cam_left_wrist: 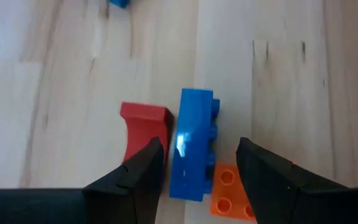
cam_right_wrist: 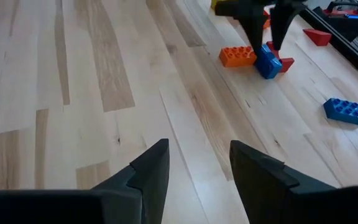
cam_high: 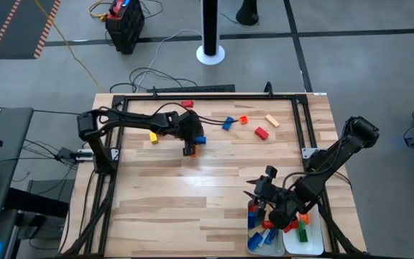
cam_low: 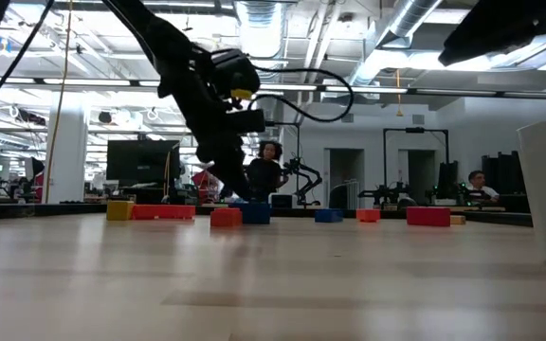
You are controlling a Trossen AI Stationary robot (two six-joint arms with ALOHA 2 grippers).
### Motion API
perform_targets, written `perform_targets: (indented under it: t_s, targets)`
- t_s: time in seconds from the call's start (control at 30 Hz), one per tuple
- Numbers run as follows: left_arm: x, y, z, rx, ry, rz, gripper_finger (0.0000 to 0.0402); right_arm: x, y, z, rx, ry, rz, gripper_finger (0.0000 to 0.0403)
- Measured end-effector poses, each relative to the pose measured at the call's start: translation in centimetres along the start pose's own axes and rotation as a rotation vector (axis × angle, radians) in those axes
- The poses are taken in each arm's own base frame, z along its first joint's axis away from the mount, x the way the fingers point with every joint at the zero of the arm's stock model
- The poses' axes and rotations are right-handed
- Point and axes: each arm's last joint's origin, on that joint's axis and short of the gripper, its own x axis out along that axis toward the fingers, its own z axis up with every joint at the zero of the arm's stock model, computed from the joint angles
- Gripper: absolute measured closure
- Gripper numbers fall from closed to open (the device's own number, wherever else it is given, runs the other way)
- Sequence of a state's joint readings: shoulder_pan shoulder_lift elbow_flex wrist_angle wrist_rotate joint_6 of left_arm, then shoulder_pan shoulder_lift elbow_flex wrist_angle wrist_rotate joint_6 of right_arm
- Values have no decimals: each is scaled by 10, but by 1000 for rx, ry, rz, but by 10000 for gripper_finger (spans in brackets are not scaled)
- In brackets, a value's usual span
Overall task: Sort blocks by size
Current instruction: Put the large blue game piece into the gray bin
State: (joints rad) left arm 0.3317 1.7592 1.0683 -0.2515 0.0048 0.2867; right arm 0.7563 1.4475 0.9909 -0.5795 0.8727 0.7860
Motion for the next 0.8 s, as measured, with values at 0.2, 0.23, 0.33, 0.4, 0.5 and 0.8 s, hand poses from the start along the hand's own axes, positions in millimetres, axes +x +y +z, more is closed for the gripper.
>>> perform_targets:
  t_s: [0.2,0.23,0.33,0.4,0.5,0.8]
  targets:
    - [19,-2,-4,-9,16,-1,209,-1,1,1,9,-6,8,207]
    - [21,-3,-5,-9,21,-2,210,-1,1,0,7,-6,10,207]
    - [23,-4,-7,-9,42,-7,224,-2,2,0,2,-6,12,207]
    - [24,-5,-8,-4,54,-11,248,-2,2,0,0,-5,11,207]
    - [23,-8,-7,0,50,-10,304,-2,2,-1,-2,-4,10,207]
    - [16,-31,9,22,-46,-26,322,-2,2,-1,0,-10,5,207]
